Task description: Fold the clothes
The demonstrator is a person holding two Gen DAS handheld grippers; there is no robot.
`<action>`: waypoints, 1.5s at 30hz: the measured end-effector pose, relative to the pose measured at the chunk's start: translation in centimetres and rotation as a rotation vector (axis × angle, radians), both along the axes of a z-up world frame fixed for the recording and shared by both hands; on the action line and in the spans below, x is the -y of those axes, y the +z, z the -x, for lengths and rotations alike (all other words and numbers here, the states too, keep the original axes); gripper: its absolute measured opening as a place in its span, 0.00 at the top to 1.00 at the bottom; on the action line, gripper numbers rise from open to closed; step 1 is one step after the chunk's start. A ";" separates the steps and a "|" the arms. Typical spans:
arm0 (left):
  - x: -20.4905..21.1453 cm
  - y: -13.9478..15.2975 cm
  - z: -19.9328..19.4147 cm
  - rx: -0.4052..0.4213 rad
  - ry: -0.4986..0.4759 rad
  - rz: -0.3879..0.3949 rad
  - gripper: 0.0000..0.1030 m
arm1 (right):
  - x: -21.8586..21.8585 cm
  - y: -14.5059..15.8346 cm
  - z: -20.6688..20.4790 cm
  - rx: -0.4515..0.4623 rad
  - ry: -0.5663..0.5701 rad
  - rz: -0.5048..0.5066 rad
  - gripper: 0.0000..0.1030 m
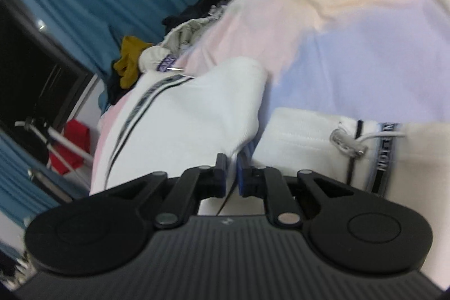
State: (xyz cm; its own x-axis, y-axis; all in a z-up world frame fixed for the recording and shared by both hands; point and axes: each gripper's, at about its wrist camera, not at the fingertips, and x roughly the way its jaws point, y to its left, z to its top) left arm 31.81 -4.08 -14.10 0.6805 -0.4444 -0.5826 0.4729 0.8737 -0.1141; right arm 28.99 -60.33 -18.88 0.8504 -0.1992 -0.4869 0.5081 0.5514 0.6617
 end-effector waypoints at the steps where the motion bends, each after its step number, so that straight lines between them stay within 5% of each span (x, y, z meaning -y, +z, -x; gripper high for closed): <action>1: -0.9 0.6 1.0 -0.005 0.022 0.027 0.74 | -0.4 0.6 0.5 -0.006 0.001 0.014 0.87; 5: -6.4 2.8 5.6 -0.036 0.177 0.156 0.57 | -1.9 3.0 3.1 -0.007 0.009 0.030 0.86; 12: -17.8 4.7 11.9 -0.100 0.595 0.276 0.48 | -4.5 6.0 9.6 -0.039 0.006 0.036 0.56; 17: -24.2 5.0 14.1 -0.132 0.827 0.431 0.30 | -6.0 7.0 12.7 -0.090 0.021 0.017 0.56; 22: -27.5 3.5 14.0 -0.212 0.917 0.557 0.30 | -7.0 8.0 15.8 -0.130 -0.045 -0.018 0.56; 27: -29.3 1.5 13.2 -0.270 0.984 0.668 0.32 | -7.1 7.8 19.4 -0.163 -0.190 -0.037 0.40; 32: -30.3 0.2 13.1 -0.256 1.055 0.786 0.35 | -5.8 5.4 21.9 -0.220 -0.339 -0.167 0.40; 40: -30.6 -1.0 10.8 -0.244 1.066 0.825 0.55 | -4.9 0.9 20.1 -0.221 -0.330 -0.359 0.41; 43: -30.6 -1.7 9.7 -0.235 1.048 0.830 0.66 | -4.8 0.7 18.5 -0.214 -0.299 -0.328 0.56; 45: -30.6 -2.1 9.0 -0.233 1.042 0.830 0.82 | -5.0 1.6 17.8 -0.205 -0.291 -0.266 0.84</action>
State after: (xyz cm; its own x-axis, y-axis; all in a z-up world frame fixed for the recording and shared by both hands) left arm 22.76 26.50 -16.18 0.8370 -0.0609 -0.5438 -0.4647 0.4456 -0.7652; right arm 11.19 -55.35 -17.30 0.6583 -0.2611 -0.7061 0.7522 0.1906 0.6308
